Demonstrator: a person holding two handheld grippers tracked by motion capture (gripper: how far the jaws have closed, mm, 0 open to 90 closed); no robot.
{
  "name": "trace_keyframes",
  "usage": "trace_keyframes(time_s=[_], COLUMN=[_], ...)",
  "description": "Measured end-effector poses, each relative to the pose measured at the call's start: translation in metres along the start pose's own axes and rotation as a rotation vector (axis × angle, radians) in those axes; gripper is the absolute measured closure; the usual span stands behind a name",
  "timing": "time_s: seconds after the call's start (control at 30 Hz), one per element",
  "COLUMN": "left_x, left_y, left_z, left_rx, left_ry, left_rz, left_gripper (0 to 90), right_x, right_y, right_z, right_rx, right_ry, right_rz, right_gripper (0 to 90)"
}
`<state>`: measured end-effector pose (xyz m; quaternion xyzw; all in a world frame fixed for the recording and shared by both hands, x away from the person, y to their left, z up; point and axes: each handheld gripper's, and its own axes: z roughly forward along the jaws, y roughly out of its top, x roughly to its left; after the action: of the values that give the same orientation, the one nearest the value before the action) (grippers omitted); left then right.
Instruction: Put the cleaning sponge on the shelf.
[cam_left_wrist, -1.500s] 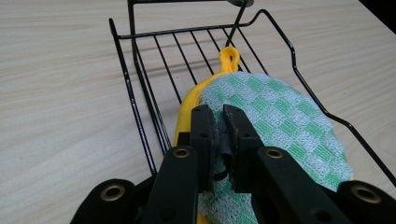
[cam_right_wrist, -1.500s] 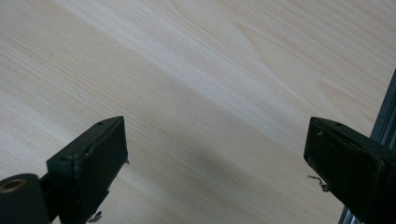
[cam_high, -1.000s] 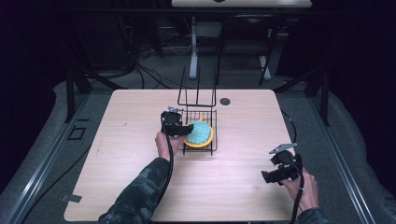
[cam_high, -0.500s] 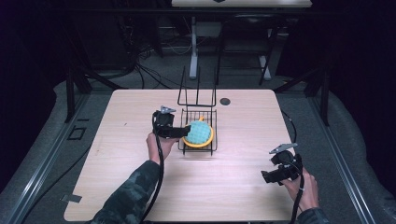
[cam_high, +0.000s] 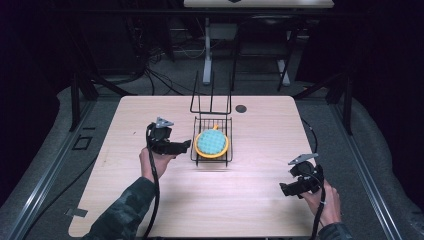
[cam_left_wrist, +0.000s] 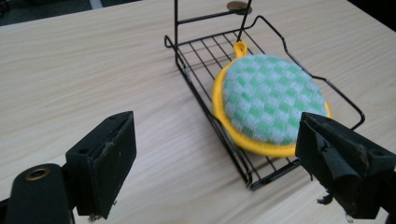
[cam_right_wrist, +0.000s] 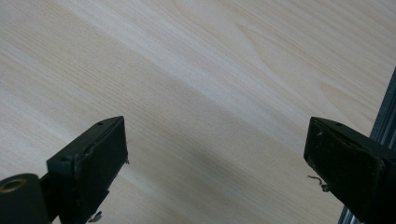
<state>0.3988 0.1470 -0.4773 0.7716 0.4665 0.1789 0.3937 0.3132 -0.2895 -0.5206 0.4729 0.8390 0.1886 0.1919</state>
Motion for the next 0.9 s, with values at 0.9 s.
trace_keyframes(time_s=[0.9], left_x=[0.045], left_y=[-0.067], left_z=[-0.06], left_rx=[0.153], left_ry=[0.071], left_rz=[0.006], left_gripper=[0.0], right_x=[0.002], right_y=[0.0], right_z=[0.0], right_rx=[0.0], right_ry=[-0.008], right_rz=[-0.002], right_gripper=[5.8])
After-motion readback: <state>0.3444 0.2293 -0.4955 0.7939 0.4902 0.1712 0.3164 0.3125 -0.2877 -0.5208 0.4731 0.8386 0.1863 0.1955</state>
